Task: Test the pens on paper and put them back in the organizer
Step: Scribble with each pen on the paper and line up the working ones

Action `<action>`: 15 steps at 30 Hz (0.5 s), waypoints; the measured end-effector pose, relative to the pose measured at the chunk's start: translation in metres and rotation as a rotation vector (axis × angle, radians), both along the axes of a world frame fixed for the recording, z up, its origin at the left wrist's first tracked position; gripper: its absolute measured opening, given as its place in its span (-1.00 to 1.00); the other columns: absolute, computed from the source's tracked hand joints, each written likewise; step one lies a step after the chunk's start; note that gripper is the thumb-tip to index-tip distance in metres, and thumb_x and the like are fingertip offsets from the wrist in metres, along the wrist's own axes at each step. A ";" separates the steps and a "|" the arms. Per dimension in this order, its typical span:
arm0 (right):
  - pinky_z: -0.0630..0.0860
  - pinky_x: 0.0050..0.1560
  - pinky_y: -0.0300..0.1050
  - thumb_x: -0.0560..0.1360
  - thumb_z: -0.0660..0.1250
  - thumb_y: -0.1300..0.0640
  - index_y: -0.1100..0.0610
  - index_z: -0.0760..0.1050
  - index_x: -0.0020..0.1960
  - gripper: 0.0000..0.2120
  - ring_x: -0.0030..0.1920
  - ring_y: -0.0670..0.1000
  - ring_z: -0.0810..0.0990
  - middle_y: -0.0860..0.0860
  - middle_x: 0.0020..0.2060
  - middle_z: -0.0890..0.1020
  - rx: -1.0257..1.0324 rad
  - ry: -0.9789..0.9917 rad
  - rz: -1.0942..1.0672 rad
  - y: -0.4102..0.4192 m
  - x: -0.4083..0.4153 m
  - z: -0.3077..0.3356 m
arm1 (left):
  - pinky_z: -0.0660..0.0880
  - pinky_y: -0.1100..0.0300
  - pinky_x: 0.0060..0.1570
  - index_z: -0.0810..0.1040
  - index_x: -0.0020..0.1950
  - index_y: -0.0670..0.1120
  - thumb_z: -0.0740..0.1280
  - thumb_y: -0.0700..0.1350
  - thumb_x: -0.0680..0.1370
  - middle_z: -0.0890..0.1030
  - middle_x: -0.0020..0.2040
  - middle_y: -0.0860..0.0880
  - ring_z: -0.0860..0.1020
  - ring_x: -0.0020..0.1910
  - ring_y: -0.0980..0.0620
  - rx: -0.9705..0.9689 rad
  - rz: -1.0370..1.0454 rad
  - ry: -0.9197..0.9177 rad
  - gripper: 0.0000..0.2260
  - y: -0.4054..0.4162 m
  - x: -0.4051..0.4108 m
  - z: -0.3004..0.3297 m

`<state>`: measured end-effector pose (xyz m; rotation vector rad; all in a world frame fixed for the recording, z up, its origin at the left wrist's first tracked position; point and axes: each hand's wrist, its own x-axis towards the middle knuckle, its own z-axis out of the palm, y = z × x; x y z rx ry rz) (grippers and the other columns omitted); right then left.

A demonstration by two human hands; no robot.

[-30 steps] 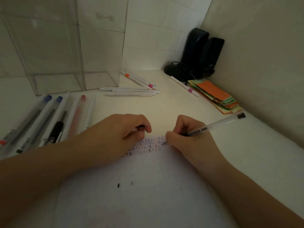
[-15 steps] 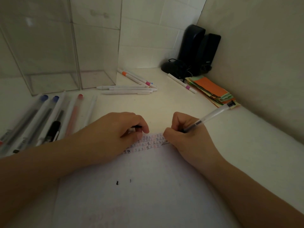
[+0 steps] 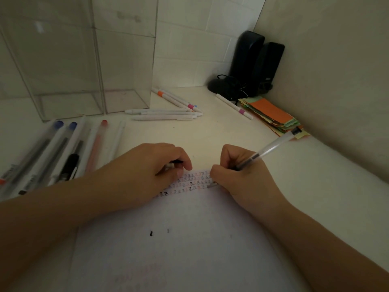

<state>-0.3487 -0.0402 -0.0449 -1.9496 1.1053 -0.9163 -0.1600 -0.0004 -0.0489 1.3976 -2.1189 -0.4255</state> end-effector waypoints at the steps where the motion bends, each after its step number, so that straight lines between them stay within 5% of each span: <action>1: 0.22 -0.52 -0.36 0.35 0.32 0.36 0.16 0.25 -0.47 -0.67 -0.52 -0.10 0.24 0.01 -0.58 0.28 -0.009 0.008 0.002 0.000 0.000 0.000 | 0.32 0.51 -0.12 0.50 -0.02 0.14 0.25 -0.10 0.53 0.51 -0.17 0.23 0.43 -0.03 0.27 -0.001 0.001 -0.002 -0.86 0.000 0.000 0.000; 5: 0.22 -0.52 -0.41 0.37 0.31 0.39 0.20 0.29 -0.44 -0.71 -0.53 -0.13 0.26 0.02 -0.57 0.31 -0.011 -0.032 -0.024 0.001 -0.003 0.001 | 0.32 0.51 -0.15 0.48 -0.03 0.16 0.25 -0.14 0.53 0.52 -0.17 0.22 0.45 -0.08 0.29 0.006 -0.006 0.014 -0.83 0.002 -0.002 0.002; 8: 0.28 -0.52 -0.37 0.39 0.36 0.33 0.16 0.38 -0.35 -0.78 -0.55 -0.15 0.34 -0.02 -0.58 0.44 0.170 -0.315 -0.050 0.000 -0.008 0.006 | 0.34 0.50 -0.16 0.42 -0.03 0.23 0.17 -0.13 0.51 0.52 -0.14 0.24 0.45 -0.13 0.25 0.028 -0.009 0.076 -0.77 0.006 -0.004 0.007; 12: 0.31 -0.53 -0.31 0.22 0.54 0.15 0.04 0.51 -0.38 -0.81 -0.52 -0.09 0.35 0.00 -0.50 0.55 0.232 -0.508 0.046 0.003 -0.009 0.011 | 0.27 0.54 -0.05 0.39 0.08 0.31 0.06 -0.15 0.46 0.47 0.04 0.34 0.40 0.00 0.31 -0.049 -0.023 0.110 -0.62 0.007 -0.003 0.009; 15: 0.36 -0.51 -0.32 0.21 0.45 0.11 0.03 0.56 -0.38 -0.93 -0.53 -0.11 0.42 -0.05 -0.53 0.54 0.249 -0.547 0.179 0.007 -0.006 0.011 | 0.30 0.56 0.00 0.34 0.20 0.29 0.12 -0.18 0.58 0.54 -0.01 0.32 0.44 0.07 0.31 -0.015 -0.009 0.172 -0.63 0.005 -0.002 0.007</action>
